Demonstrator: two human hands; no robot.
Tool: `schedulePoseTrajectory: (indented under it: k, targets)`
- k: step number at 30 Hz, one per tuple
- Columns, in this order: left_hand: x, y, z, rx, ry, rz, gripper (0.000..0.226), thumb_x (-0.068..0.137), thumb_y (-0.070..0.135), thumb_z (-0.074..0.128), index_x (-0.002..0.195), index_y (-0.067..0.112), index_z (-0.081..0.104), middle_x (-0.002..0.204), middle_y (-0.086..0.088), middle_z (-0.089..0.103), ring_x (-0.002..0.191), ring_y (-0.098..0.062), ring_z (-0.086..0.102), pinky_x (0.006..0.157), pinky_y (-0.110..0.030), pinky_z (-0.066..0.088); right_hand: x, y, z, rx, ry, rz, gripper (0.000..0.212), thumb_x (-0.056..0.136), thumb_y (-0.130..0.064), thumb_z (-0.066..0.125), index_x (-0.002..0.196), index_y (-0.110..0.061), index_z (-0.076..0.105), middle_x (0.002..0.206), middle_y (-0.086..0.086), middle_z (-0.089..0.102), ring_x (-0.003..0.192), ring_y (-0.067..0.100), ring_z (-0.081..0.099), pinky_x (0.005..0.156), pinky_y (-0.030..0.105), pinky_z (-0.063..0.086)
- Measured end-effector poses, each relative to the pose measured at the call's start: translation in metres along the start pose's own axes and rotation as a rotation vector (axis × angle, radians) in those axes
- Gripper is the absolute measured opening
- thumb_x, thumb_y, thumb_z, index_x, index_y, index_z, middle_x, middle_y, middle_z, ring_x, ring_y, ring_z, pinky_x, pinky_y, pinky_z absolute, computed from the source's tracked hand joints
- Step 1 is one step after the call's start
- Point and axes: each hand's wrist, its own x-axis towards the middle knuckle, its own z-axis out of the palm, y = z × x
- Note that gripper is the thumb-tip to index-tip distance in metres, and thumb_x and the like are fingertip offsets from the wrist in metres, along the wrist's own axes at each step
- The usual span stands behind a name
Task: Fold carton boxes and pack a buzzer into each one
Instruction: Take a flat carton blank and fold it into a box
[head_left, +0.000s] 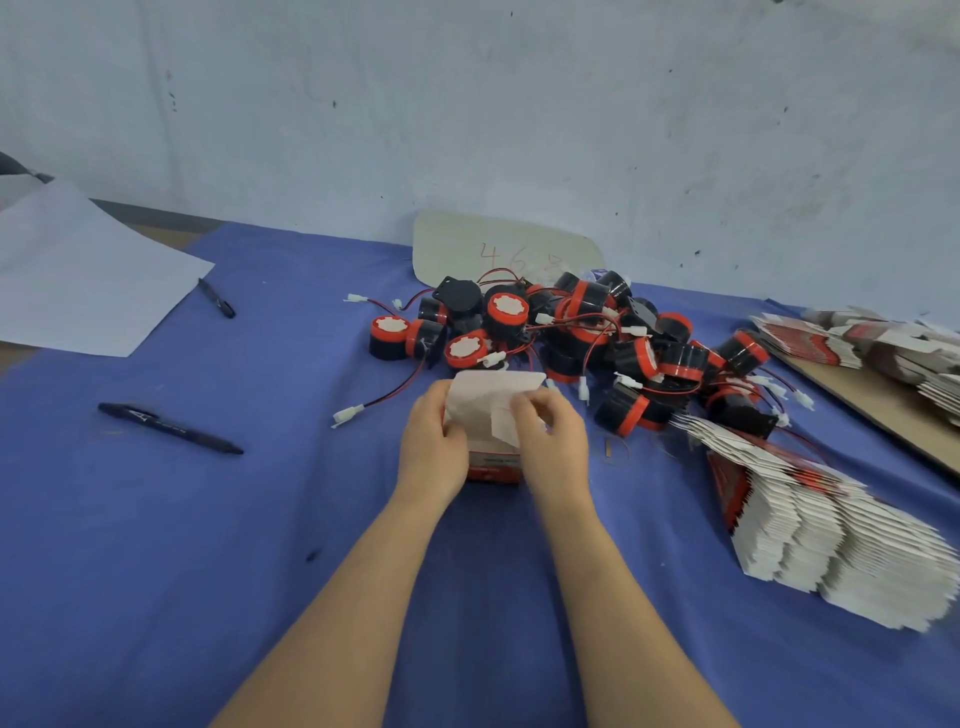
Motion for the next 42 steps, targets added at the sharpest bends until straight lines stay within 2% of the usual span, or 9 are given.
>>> schedulePoseTrajectory:
  k: [4,8,12,18,21,23,27,31,42]
  targets:
    - [0.000,0.001,0.000,-0.087,0.079,-0.058,0.034,0.088,-0.003,0.034,0.095,0.022,0.057,0.102,0.000,0.062,0.091,-0.017,0.058,0.065,-0.022,0.048,-0.002,-0.009,0.001,0.377,-0.005,0.135,0.030,0.096,-0.042,0.050,0.078,-0.019,0.043,0.068,-0.010,0.049,0.062,0.004,0.048,0.064,0.023,0.041]
    - [-0.003,0.004,-0.004,-0.325,0.023,-0.122,0.033,0.089,-0.002,0.043,0.073,0.023,0.057,0.102,0.020,0.059,0.080,-0.014,0.060,0.055,-0.021,0.050,-0.002,-0.008,0.002,0.087,-0.141,0.069,0.011,0.093,-0.029,0.059,0.094,-0.019,0.059,0.095,0.000,0.069,0.091,0.016,0.063,0.076,0.027,0.050]
    - [0.001,0.003,-0.013,-0.312,-0.122,-0.113,0.030,0.092,-0.002,0.047,0.080,0.020,0.064,0.118,0.013,0.056,0.091,-0.013,0.062,0.061,-0.021,0.053,0.001,0.000,-0.009,-0.126,-0.274,0.062,0.017,0.094,-0.028,0.058,0.107,-0.022,0.066,0.114,0.000,0.062,0.100,0.014,0.060,0.076,0.021,0.049]
    - [0.003,0.006,-0.023,-0.456,-0.345,-0.187,0.032,0.096,0.014,0.037,0.106,0.023,0.067,0.107,-0.009,0.069,0.094,-0.021,0.069,0.082,-0.034,0.057,0.002,-0.002,-0.015,-0.037,-0.175,0.154,0.035,0.099,-0.044,0.042,0.100,-0.024,0.070,0.095,-0.006,0.069,0.085,0.007,0.064,0.063,0.014,0.047]
    - [-0.003,0.010,-0.018,-0.330,-0.393,-0.110,0.029,0.091,0.046,0.046,0.113,0.036,0.062,0.112,0.010,0.065,0.103,-0.003,0.062,0.088,-0.025,0.051,0.001,-0.005,-0.014,0.045,-0.043,0.237,0.058,0.098,-0.056,0.028,0.087,-0.023,0.074,0.091,-0.001,0.072,0.085,0.014,0.065,0.064,0.023,0.047]
    - [-0.009,0.014,-0.012,-0.189,-0.412,-0.037,0.031,0.086,0.066,0.047,0.106,0.045,0.058,0.105,0.027,0.058,0.093,0.020,0.054,0.075,-0.008,0.044,0.002,-0.004,-0.014,0.060,0.020,0.229,0.069,0.097,-0.061,0.021,0.080,-0.020,0.074,0.092,0.004,0.072,0.087,0.018,0.064,0.067,0.027,0.046]
    - [-0.014,0.017,-0.003,-0.070,-0.279,0.071,0.020,0.090,0.057,0.045,0.093,0.039,0.053,0.099,0.015,0.058,0.086,0.006,0.057,0.062,-0.002,0.042,0.006,-0.001,-0.015,0.026,0.010,0.209,0.075,0.095,-0.066,0.018,0.079,-0.018,0.073,0.093,0.004,0.071,0.090,0.018,0.063,0.069,0.028,0.043]
    - [-0.011,0.013,-0.002,-0.079,-0.190,0.106,0.012,0.093,0.046,0.051,0.097,0.035,0.053,0.103,0.010,0.061,0.092,-0.005,0.059,0.062,-0.005,0.045,0.004,0.001,-0.015,0.002,-0.123,0.141,0.051,0.093,-0.062,0.038,0.089,-0.021,0.068,0.089,0.000,0.070,0.085,0.015,0.064,0.072,0.032,0.050]
    - [-0.008,0.013,0.005,-0.141,0.018,0.115,0.026,0.097,0.034,0.052,0.085,0.012,0.057,0.077,0.000,0.060,0.069,-0.008,0.055,0.054,-0.010,0.042,0.000,-0.010,-0.008,0.111,-0.053,0.025,0.038,0.094,-0.031,0.057,0.061,-0.014,0.050,0.057,0.000,0.051,0.053,0.009,0.047,0.052,0.024,0.039]
